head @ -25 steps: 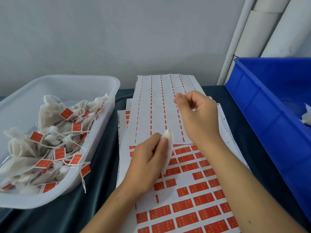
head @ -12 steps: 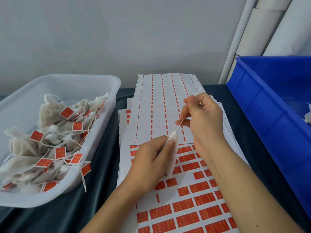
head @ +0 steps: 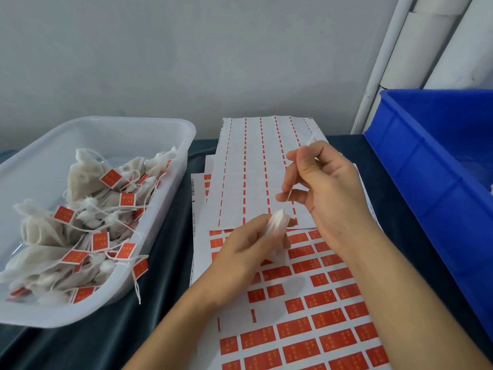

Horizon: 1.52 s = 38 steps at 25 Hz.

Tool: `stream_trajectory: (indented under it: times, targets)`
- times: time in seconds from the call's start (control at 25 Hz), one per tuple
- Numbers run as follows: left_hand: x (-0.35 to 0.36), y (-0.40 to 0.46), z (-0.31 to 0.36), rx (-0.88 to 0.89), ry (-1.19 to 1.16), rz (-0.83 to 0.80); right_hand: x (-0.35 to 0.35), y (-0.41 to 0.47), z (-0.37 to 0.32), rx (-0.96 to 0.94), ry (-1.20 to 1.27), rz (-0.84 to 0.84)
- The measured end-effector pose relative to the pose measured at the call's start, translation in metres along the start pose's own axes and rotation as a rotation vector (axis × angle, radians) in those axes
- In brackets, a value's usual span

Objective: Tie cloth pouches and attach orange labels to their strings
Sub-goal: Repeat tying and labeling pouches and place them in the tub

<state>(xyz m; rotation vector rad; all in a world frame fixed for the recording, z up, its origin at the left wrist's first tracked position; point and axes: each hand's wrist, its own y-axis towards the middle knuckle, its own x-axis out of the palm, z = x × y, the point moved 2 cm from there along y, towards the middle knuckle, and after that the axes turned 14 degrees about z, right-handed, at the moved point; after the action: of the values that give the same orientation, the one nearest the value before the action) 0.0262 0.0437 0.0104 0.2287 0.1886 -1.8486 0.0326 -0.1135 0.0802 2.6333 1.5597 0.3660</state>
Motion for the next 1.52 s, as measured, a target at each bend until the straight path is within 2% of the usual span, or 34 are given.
stream_trajectory:
  times: [0.08,0.28,0.4,0.48,0.64,0.76,0.84,1.0,1.16,1.24,1.36,1.52]
  targets:
    - [-0.001,0.004,-0.002,-0.147,-0.049,-0.036,0.002,-0.002,-0.008,-0.028,-0.001,-0.034]
    - [-0.010,-0.006,-0.002,-0.002,0.009,-0.085,0.003,-0.004,-0.011,-0.027,0.014,-0.056]
    - [-0.006,-0.004,0.001,0.053,0.032,-0.085,-0.003,0.000,-0.002,0.013,0.025,0.024]
    - [-0.007,-0.003,0.001,0.059,0.000,-0.062,-0.010,0.003,0.007,0.025,-0.054,0.112]
    - [-0.014,-0.003,-0.001,-0.021,-0.313,-0.032,-0.027,-0.004,0.026,-0.025,-0.288,0.196]
    - [-0.015,0.000,0.002,-0.116,-0.639,-0.043,-0.032,-0.021,0.033,-0.123,-0.442,0.142]
    - [-0.013,0.001,0.003,-0.149,-0.710,-0.012,-0.030,-0.032,0.031,-0.230,-0.531,0.068]
    - [-0.009,-0.001,0.000,-0.132,-0.474,0.105,-0.020,-0.047,0.017,-0.429,-0.578,-0.101]
    - [-0.004,-0.006,0.006,0.025,-0.135,0.138,-0.010,-0.046,0.009,-0.588,-0.661,-0.210]
    - [-0.003,-0.008,0.009,0.054,-0.089,0.102,-0.010,-0.041,0.008,-0.557,-0.667,-0.182]
    - [-0.001,-0.010,0.012,0.069,-0.022,0.070,-0.014,-0.036,0.015,-0.346,-0.614,-0.209]
    - [0.002,-0.009,0.008,0.080,0.088,0.205,-0.018,-0.036,0.023,-0.261,-0.561,-0.189]
